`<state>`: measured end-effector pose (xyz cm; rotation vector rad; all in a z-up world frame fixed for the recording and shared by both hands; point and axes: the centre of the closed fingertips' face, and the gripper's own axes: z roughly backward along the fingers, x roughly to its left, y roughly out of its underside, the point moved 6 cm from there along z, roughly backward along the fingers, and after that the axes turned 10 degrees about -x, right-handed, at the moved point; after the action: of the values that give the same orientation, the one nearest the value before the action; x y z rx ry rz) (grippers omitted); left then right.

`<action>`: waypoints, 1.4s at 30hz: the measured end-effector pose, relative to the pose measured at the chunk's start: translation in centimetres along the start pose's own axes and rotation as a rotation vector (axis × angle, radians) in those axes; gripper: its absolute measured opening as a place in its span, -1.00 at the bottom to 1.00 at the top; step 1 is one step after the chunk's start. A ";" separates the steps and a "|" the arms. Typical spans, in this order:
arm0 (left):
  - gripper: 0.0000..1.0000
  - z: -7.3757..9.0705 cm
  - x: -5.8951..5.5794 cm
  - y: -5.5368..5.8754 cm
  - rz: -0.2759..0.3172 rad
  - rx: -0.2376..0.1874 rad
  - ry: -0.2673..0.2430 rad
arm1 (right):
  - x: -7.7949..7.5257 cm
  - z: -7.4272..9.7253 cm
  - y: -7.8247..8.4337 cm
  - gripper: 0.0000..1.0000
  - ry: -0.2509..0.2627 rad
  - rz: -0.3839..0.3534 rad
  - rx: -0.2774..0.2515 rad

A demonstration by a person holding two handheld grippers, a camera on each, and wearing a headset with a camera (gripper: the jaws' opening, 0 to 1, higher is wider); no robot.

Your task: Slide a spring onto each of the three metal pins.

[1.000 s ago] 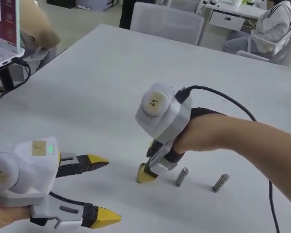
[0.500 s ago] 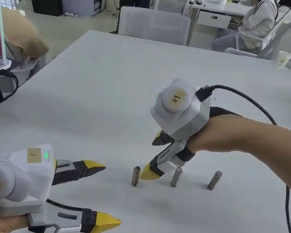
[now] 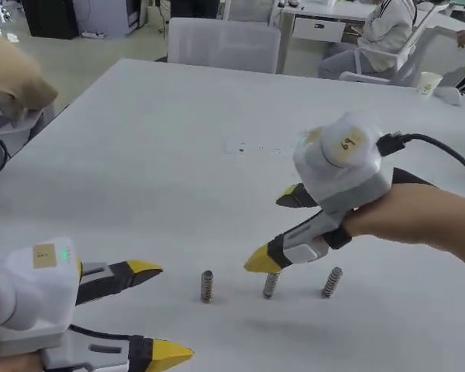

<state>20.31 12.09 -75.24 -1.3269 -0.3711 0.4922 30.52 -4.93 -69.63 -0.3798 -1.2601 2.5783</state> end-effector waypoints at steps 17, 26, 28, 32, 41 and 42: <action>0.31 0.4 0.0 -0.2 0.019 -0.010 -0.016 | -0.7 5.4 3.1 0.64 0.148 -0.129 -0.184; 0.32 1.0 0.2 -0.1 0.031 -0.014 -0.038 | 0.4 7.0 5.6 0.65 0.205 -0.154 -0.286; 0.32 1.1 0.2 0.0 0.034 -0.016 -0.042 | 0.6 7.2 6.2 0.64 0.225 -0.161 -0.295; 0.32 1.1 0.1 0.0 0.040 -0.019 -0.047 | 1.2 7.4 7.0 0.66 0.253 -0.190 -0.326; 0.32 1.1 0.2 0.1 0.054 -0.032 -0.062 | 2.3 7.8 9.6 0.67 0.292 -0.235 -0.387; 0.32 1.1 0.2 0.2 0.056 -0.033 -0.064 | 2.6 7.8 9.9 0.67 0.291 -0.238 -0.392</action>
<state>19.84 13.13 -75.19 -1.3582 -0.3968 0.5785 24.40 -15.66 -73.25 -0.6109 -1.5846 1.9903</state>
